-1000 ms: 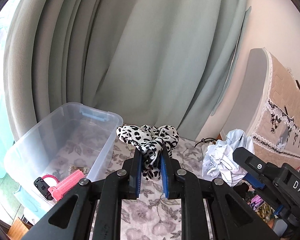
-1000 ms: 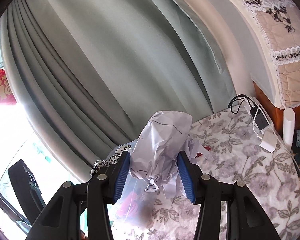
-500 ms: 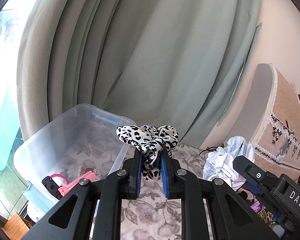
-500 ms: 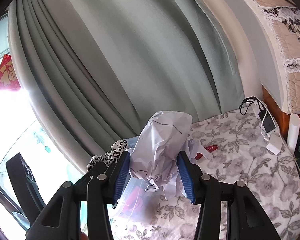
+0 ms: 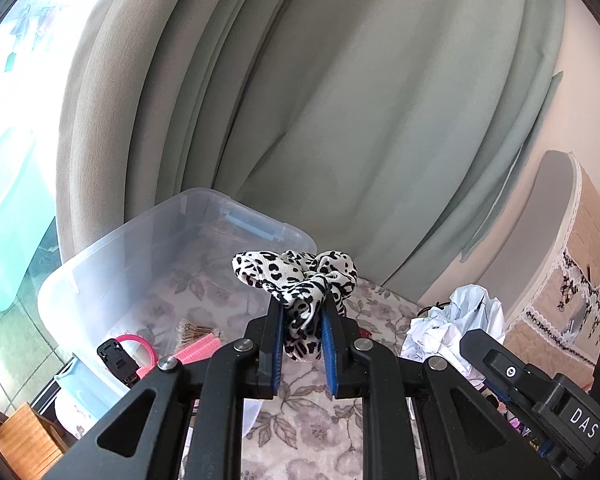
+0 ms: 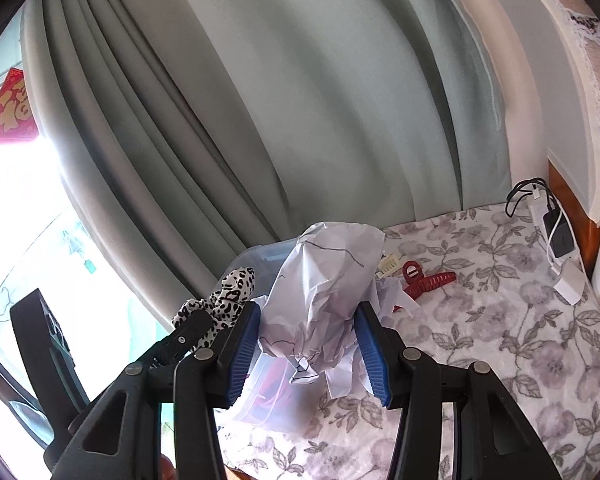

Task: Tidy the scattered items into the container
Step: 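Carry the scrunchie and tissue over the clear plastic box with both tools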

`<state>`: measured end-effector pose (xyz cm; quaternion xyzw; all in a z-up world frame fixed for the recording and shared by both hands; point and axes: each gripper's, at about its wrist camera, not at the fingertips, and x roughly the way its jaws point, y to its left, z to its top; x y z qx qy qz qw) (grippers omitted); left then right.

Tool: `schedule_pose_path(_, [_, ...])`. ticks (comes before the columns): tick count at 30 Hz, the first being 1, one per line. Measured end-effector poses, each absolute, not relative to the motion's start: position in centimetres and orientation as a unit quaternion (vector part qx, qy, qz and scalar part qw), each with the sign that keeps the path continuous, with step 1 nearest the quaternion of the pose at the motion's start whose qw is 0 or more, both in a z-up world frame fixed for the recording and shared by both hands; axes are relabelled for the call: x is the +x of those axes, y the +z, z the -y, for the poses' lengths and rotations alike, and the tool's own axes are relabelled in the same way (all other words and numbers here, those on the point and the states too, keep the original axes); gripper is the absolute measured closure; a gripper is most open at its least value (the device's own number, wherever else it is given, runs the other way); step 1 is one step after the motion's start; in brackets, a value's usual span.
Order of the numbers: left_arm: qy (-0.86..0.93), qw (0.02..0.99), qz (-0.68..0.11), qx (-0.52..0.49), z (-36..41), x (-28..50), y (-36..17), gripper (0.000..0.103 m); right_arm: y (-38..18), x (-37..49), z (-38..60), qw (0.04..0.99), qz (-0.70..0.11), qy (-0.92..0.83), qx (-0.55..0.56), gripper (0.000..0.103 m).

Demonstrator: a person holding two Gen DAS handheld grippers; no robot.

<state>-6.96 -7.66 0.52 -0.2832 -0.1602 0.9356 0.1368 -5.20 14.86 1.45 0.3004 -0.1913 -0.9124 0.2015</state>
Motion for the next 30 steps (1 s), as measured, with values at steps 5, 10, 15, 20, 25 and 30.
schedule_pose_path(5, [0.933, 0.12, 0.177, -0.291, 9.5, -7.5, -0.3, 0.086, 0.7, -5.8, -12.6, 0.215, 0.175, -0.907, 0.316, 0.051])
schedule_pose_path(10, [0.927, 0.102, 0.196, -0.302, 11.4, -8.0, -1.3, 0.086, 0.0, -6.2, -10.3, 0.231, 0.162, -0.9, 0.331, 0.05])
schedule_pose_path(15, [0.923, 0.083, 0.212, -0.309, 13.3, -8.3, -2.2, 0.086, -0.9, -6.8, -8.1, 0.248, 0.149, -0.893, 0.345, 0.05])
schedule_pose_path(20, [0.919, 0.066, 0.226, -0.315, 14.9, -8.5, -2.9, 0.086, -1.6, -7.1, -5.6, 0.259, 0.124, -0.89, 0.353, 0.05])
schedule_pose_path(25, [0.915, 0.057, 0.238, -0.322, 15.9, -8.6, -3.5, 0.086, -1.5, -7.3, -3.7, 0.278, 0.107, -0.888, 0.35, 0.05])
schedule_pose_path(30, [0.91, 0.054, 0.244, -0.33, 16.4, -8.4, -3.9, 0.086, -2.1, -7.4, -1.4, 0.295, 0.082, -0.88, 0.364, 0.05])
